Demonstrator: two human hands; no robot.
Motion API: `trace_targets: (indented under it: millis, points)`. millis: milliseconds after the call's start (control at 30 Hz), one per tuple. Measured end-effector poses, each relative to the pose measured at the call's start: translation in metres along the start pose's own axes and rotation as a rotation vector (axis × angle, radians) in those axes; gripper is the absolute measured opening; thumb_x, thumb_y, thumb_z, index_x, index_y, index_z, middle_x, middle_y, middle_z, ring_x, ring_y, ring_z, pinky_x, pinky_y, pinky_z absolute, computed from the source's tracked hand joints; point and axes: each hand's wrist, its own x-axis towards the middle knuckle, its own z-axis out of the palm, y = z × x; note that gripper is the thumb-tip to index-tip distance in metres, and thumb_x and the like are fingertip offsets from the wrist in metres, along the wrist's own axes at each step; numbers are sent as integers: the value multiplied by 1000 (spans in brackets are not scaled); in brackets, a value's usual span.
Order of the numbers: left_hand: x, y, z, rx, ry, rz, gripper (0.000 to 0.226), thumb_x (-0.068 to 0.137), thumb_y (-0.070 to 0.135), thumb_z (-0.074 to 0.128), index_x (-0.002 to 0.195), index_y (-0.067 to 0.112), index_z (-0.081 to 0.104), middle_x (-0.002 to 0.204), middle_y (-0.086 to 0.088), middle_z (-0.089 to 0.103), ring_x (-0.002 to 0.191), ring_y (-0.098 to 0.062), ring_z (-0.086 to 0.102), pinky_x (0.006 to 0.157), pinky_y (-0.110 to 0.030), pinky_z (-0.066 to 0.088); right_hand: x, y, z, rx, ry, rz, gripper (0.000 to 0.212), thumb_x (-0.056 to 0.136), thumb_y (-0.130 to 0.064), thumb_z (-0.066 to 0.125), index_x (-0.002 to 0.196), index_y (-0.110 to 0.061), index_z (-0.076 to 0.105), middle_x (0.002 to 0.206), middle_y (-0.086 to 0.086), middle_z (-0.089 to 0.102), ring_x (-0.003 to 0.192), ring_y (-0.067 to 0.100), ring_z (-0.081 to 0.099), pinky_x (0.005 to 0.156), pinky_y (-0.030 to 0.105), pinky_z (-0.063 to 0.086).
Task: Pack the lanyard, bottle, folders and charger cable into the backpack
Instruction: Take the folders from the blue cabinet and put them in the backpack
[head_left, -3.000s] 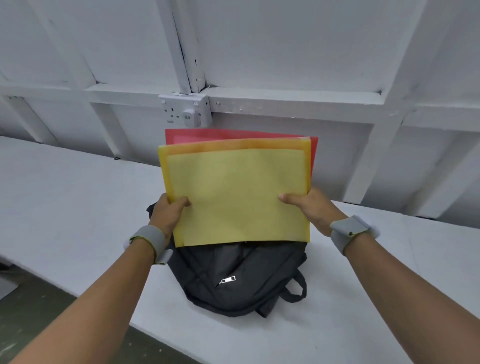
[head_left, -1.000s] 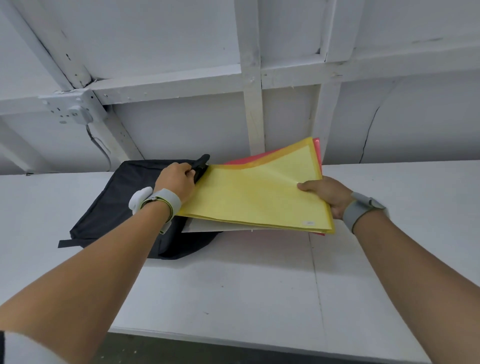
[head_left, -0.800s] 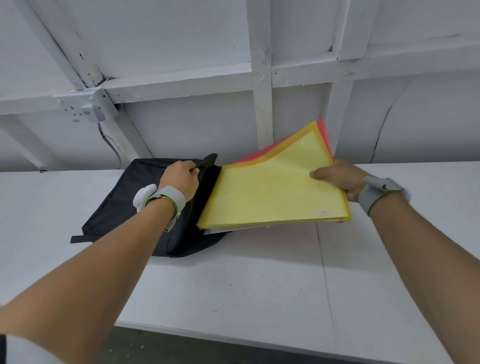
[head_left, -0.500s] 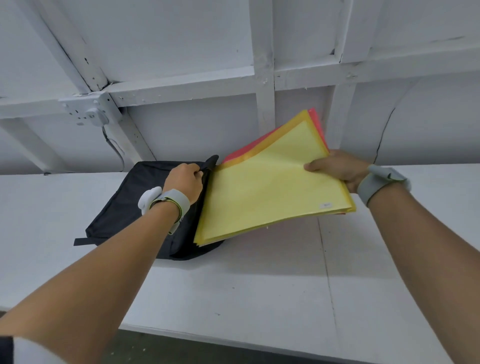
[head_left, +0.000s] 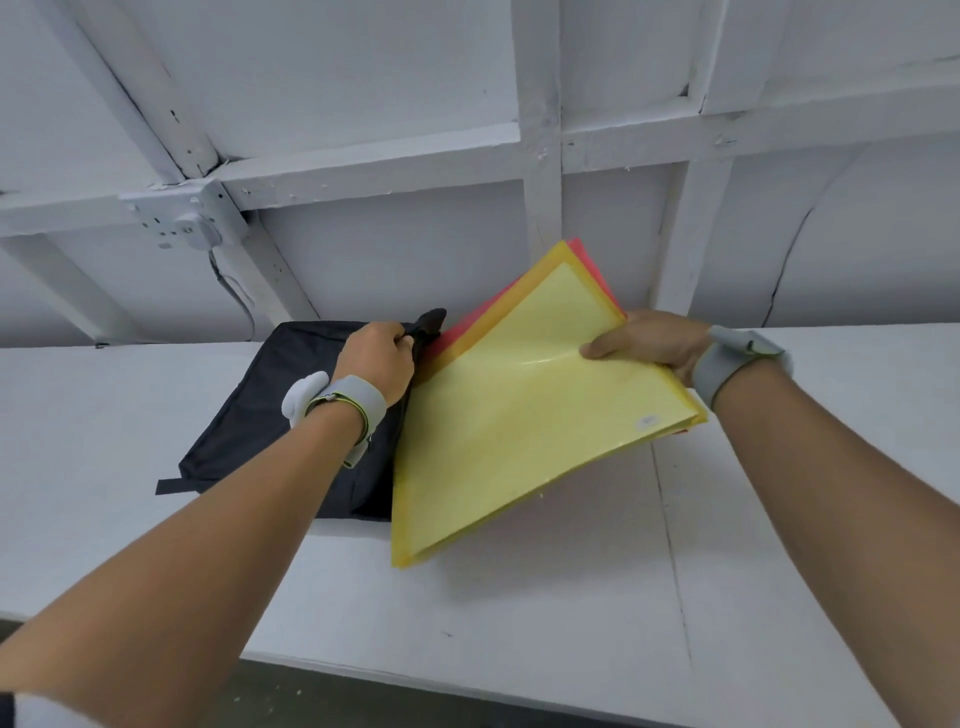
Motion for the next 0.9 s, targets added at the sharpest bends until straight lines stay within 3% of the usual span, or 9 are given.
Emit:
trace_targets:
  millis: [233,467,567,667,767,900]
  points:
    - [2,-3,-7,12,32,4,28,99,22,45,93,3,64,93,-15,65,84,-37,60,74,-36,49,14,6,-2,79,168,65,35,91,-11,66,125,-6,56,100,12,69,82,28,68,63,36,55]
    - [-1,-13,-11,11,33,-52,27,99,22,45,98,3,64,105,-17,64,97,-39,58,76,-34,41,7,-30,-33,-146,134,34,39,80,-18,76,116,-8,64,105,16,74,88,35,72,76,44,58]
    - [0,-4,-7,-20,18,-57,26,98,23,45,83,7,59,88,-12,60,86,-38,58,70,-32,40,-3,-39,-30,-193,88,21,33,83,-19,74,113,-10,65,99,12,76,83,31,73,74,40,59]
    - [1,7,-6,-13,2,-55,28,99,22,45,76,10,53,79,-10,56,73,-33,53,63,-31,37,-11,-39,-26,-215,38,7,21,88,-15,68,108,-11,66,83,5,78,69,22,75,58,31,59]
    - [1,9,-4,-19,8,-51,27,99,22,45,76,11,53,78,-9,56,72,-32,52,63,-31,36,-9,-29,-20,-193,43,63,28,88,-16,69,114,-10,63,93,9,76,74,25,74,63,33,59]
    - [-1,8,-3,-34,15,-35,28,98,23,46,77,8,55,77,-10,57,71,-33,52,64,-31,36,-4,-20,-11,-9,133,135,29,92,-11,63,120,-6,56,93,12,69,75,27,69,58,35,58]
